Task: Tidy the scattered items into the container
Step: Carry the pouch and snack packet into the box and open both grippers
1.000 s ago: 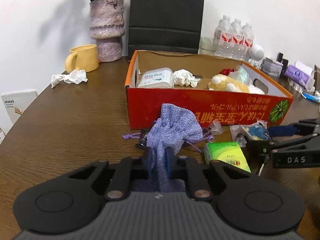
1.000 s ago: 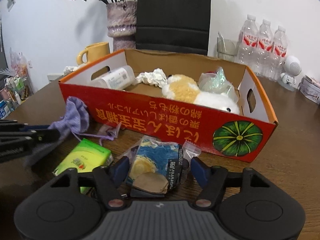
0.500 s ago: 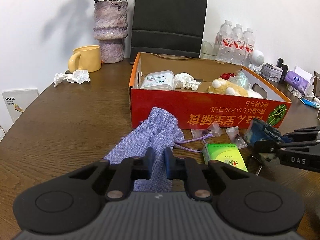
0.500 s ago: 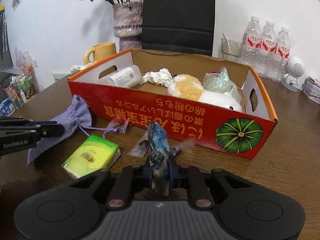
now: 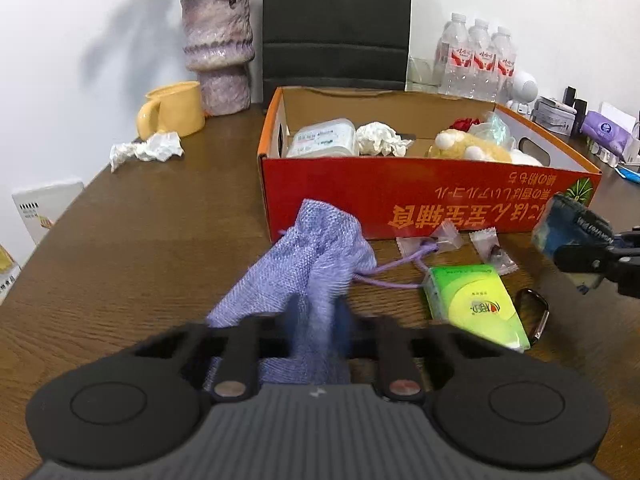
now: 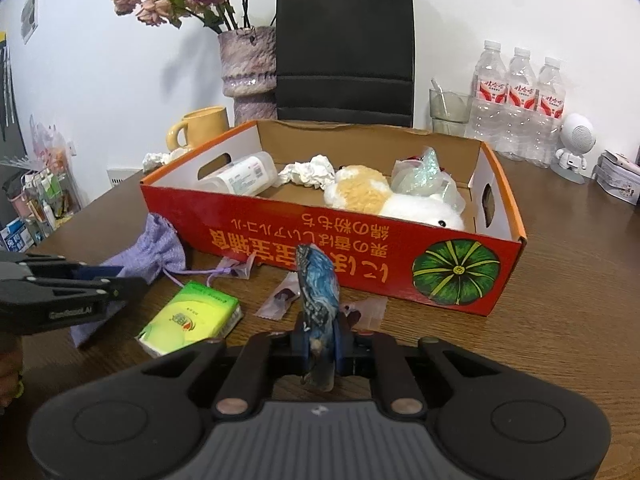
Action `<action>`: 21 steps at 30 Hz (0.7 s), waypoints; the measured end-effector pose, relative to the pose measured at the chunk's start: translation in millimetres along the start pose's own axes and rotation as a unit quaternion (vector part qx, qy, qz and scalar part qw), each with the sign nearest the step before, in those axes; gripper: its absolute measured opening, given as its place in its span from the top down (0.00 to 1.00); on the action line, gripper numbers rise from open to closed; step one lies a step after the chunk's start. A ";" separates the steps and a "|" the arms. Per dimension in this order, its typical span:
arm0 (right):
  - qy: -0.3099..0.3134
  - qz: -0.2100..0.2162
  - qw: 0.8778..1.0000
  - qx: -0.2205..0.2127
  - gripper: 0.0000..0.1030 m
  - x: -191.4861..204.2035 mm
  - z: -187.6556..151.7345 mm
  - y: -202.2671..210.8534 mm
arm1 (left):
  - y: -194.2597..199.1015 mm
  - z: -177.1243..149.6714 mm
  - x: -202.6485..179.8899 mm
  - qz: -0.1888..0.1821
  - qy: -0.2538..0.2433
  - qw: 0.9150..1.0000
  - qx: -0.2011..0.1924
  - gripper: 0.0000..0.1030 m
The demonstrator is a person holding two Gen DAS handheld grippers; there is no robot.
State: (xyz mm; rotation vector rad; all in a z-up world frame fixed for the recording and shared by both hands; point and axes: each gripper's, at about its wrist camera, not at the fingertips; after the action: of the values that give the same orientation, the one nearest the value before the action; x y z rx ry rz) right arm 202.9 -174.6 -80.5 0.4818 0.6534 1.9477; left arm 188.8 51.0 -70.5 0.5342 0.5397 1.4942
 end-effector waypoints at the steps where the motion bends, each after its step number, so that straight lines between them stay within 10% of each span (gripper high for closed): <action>1: -0.002 0.000 1.000 -0.003 0.90 -0.8 0.1 2.8 | 2.8 0.4 2.2 -0.002 0.006 1.000 -0.006 0.93; 13: -0.028 0.014 0.999 -0.043 0.90 -16.7 15.5 34.0 | 74.2 24.4 12.3 -0.027 0.033 0.994 -0.103 0.93; 21: -0.007 0.011 0.997 -0.072 0.90 -29.0 72.7 35.5 | 76.2 105.5 0.5 -0.093 0.016 0.987 -0.133 0.93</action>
State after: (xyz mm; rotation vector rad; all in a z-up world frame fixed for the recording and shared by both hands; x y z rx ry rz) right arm 233.7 -196.5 -3.4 0.4146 0.4960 1.9942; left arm 196.8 52.3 59.4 0.2442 0.3964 1.3703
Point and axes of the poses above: each gripper's, at about its wrist camera, not at the fingertips, and y roughly against the way its jaws point, x to its left, z to its top, and after that the axes turned 1 degree about -z, right-handed
